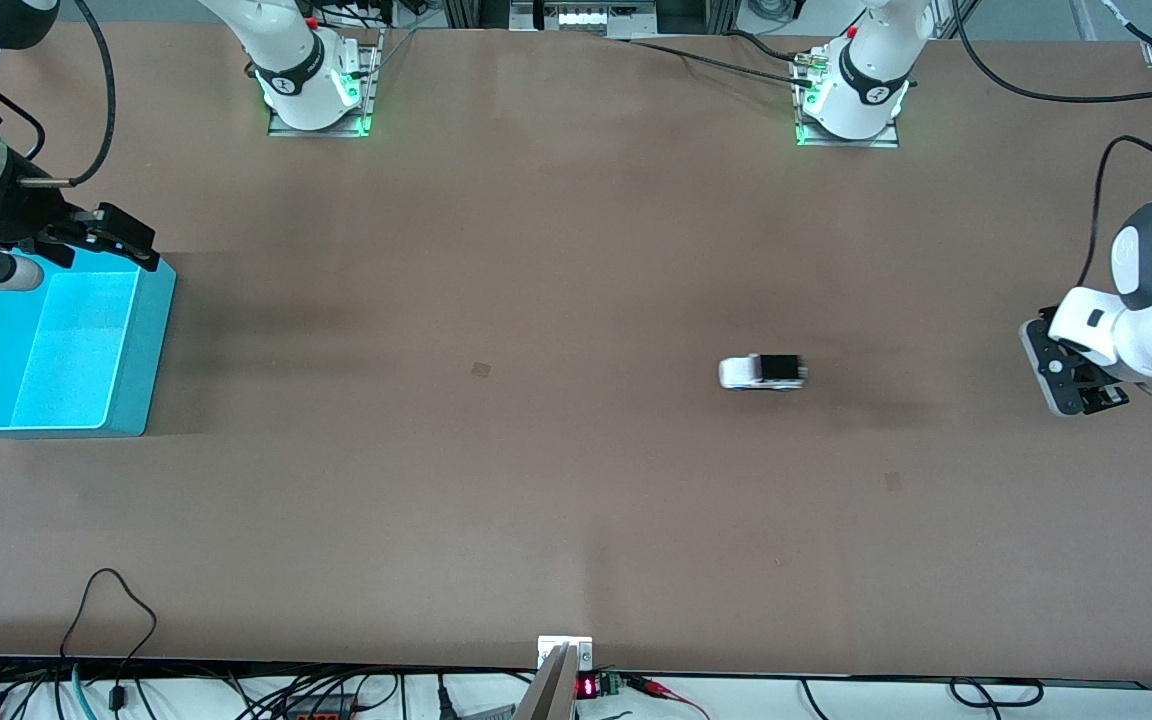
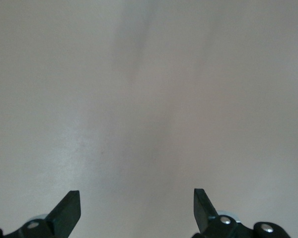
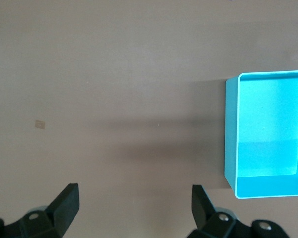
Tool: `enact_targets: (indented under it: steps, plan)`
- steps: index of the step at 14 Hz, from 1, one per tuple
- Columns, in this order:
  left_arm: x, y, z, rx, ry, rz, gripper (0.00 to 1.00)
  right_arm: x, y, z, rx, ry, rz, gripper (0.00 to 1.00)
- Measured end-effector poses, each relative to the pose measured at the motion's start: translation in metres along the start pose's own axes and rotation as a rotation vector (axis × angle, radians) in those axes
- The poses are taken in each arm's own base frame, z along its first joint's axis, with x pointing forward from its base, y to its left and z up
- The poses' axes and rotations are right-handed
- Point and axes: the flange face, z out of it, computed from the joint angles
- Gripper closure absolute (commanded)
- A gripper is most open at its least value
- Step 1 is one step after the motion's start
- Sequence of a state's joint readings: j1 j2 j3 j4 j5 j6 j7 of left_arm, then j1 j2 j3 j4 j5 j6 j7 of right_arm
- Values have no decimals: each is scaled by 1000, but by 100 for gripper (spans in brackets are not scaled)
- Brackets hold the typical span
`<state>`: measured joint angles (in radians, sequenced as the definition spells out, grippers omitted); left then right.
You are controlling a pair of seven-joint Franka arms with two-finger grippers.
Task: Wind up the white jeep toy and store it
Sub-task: 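Raise the left gripper away while the jeep rolls toward the bin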
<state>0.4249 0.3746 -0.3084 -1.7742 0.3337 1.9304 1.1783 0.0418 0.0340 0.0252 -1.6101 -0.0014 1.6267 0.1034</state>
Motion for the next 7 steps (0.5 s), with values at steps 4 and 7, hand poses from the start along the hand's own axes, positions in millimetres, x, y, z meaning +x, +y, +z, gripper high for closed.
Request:
enact_targets:
  steps: [4,7]
  plan:
    - [46,16,-56,-27,-18,-207,0,0,0,0,0,0,0,0]
    - [53,17,-101,-3,-5,-347,0,0,0,0,0,0,0,0]
